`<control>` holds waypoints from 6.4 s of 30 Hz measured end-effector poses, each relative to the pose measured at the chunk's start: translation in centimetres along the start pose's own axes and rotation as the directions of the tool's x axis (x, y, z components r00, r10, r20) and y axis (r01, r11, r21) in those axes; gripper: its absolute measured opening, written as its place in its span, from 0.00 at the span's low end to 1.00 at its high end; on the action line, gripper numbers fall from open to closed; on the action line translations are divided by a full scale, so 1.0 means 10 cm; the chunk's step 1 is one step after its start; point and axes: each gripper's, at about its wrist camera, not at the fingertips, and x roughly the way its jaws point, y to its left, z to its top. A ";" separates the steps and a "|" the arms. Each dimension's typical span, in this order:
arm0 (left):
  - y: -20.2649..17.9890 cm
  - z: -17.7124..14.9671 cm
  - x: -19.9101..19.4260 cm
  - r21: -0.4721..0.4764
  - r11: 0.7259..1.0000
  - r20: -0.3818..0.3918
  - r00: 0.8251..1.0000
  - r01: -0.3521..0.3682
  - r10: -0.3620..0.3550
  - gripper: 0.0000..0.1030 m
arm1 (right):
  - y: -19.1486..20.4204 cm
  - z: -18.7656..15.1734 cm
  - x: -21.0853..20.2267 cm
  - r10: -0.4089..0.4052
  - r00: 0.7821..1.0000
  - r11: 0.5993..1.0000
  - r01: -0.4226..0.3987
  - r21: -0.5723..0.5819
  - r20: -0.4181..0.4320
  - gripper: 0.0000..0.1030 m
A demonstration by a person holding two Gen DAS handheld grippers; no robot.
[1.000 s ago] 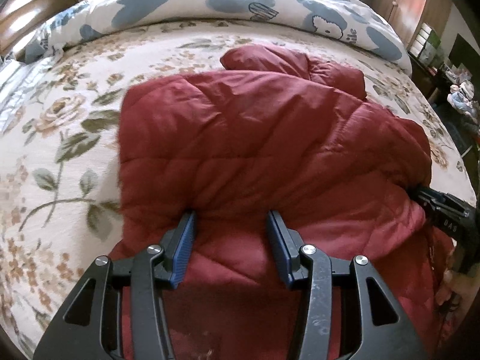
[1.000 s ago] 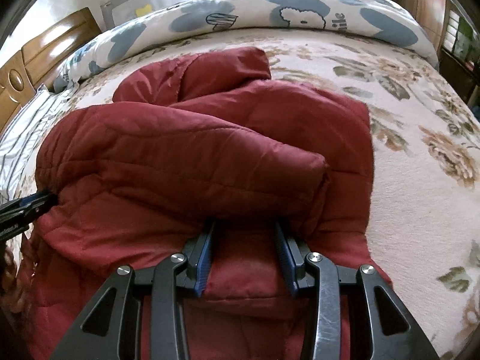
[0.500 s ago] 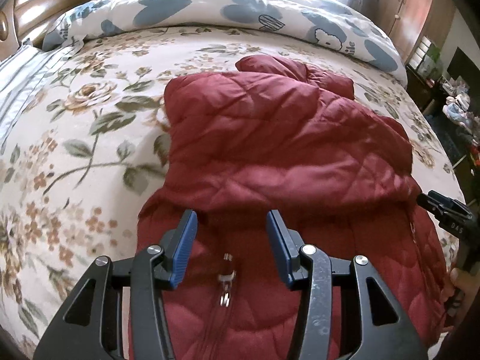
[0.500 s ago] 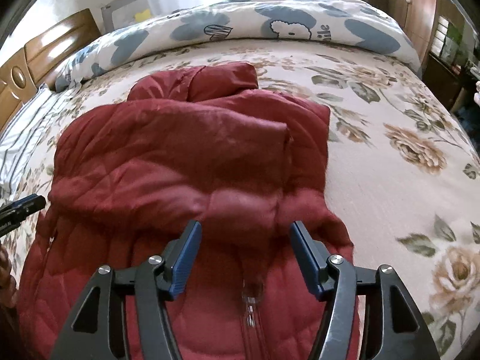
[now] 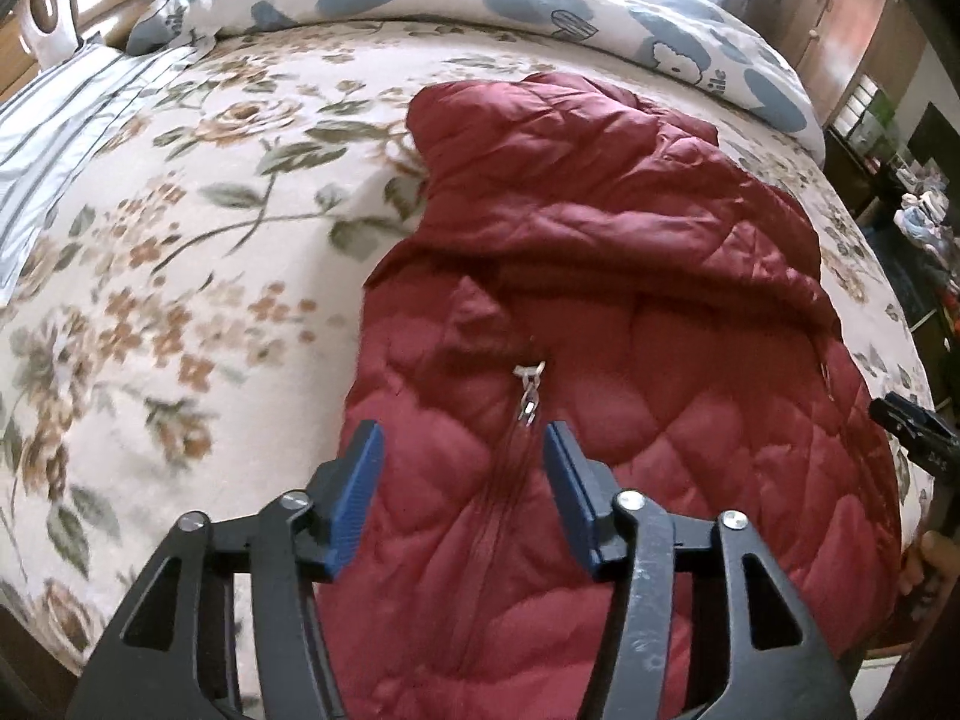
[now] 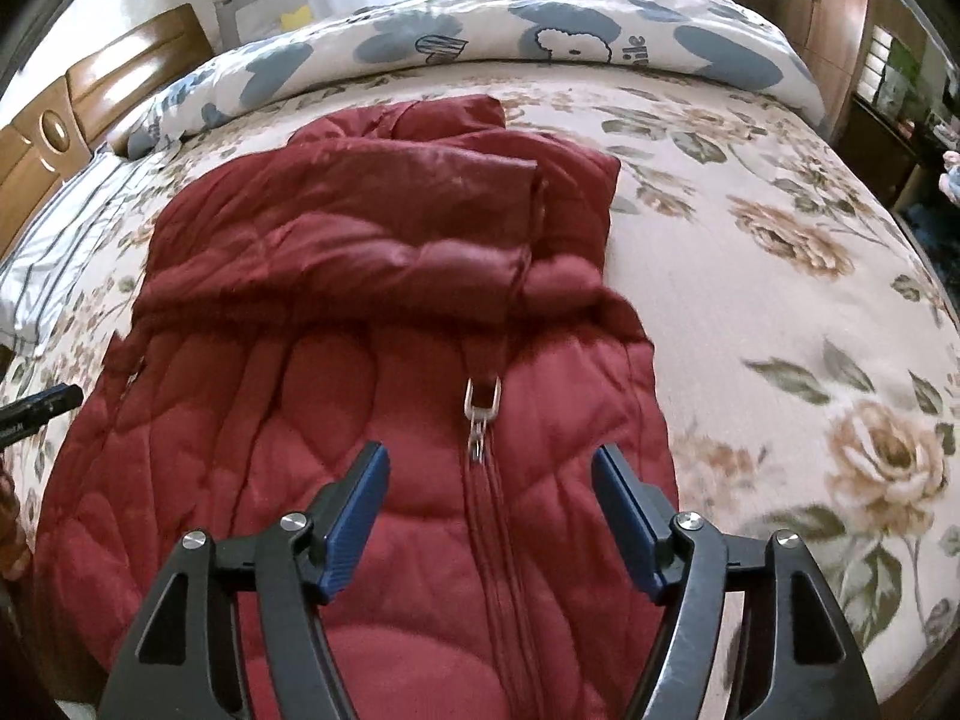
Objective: Fold large clothes
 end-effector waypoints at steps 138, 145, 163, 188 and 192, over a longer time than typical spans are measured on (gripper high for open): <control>-0.21 1.49 0.03 -0.048 0.994 0.244 0.966 0.097 -0.082 0.20 | -0.83 1.23 -0.02 0.175 0.915 0.913 -0.289 0.287 0.363 0.23; -0.25 1.75 0.37 -0.056 0.997 0.206 0.978 0.050 -0.038 0.20 | -0.81 1.44 0.30 0.127 0.936 0.922 -0.234 0.309 0.329 0.23; -0.32 2.25 1.33 -0.075 0.995 0.096 0.993 -0.059 0.066 0.22 | -0.91 1.88 1.33 0.068 0.974 0.902 -0.153 0.405 0.216 0.25; -1.44 1.39 0.78 0.280 0.951 0.165 0.983 -0.129 0.084 0.41 | -0.88 2.07 1.55 0.084 0.983 0.903 -0.145 0.404 0.163 0.36; -1.31 1.47 1.11 0.233 0.961 0.137 0.983 -0.150 0.121 0.43 | -0.79 2.05 1.06 0.093 0.971 0.922 -0.168 0.349 0.221 0.46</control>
